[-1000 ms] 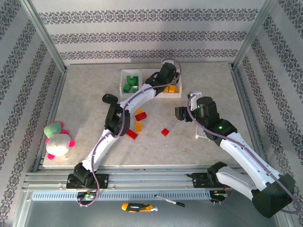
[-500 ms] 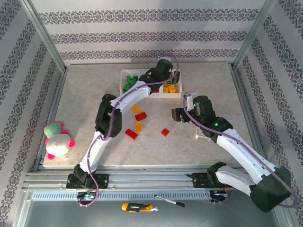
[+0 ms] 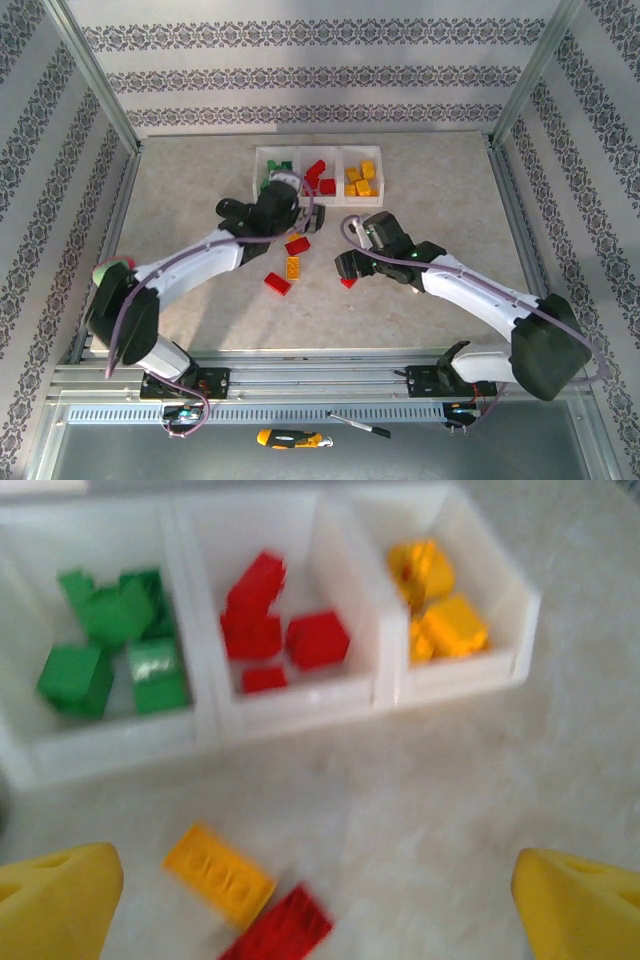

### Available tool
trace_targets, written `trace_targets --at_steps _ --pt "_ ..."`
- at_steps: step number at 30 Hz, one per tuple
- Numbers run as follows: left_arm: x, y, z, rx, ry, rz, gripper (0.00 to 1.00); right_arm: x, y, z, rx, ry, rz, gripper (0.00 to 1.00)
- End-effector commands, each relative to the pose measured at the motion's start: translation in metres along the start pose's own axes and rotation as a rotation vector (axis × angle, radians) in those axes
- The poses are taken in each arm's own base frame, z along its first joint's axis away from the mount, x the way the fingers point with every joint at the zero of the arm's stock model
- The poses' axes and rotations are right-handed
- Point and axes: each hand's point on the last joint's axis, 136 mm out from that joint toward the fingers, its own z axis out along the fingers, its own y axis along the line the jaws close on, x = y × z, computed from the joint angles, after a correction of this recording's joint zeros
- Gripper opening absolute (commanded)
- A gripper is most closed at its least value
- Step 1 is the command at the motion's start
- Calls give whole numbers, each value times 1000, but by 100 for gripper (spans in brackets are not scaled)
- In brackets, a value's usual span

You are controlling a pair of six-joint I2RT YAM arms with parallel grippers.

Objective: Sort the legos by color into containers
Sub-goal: Pick up the lego from the bottom-center of the table.

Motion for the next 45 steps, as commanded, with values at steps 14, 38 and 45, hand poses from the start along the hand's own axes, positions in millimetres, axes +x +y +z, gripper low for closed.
trace_targets --at_steps 14,38,45 --pt "82 -18 -86 364 -6 477 99 42 18 52 45 385 -117 80" --pt "113 -37 -91 522 2 545 99 67 0 70 159 560 -127 58" --pt "113 -40 -92 539 -14 556 99 56 -3 63 193 528 -107 33"
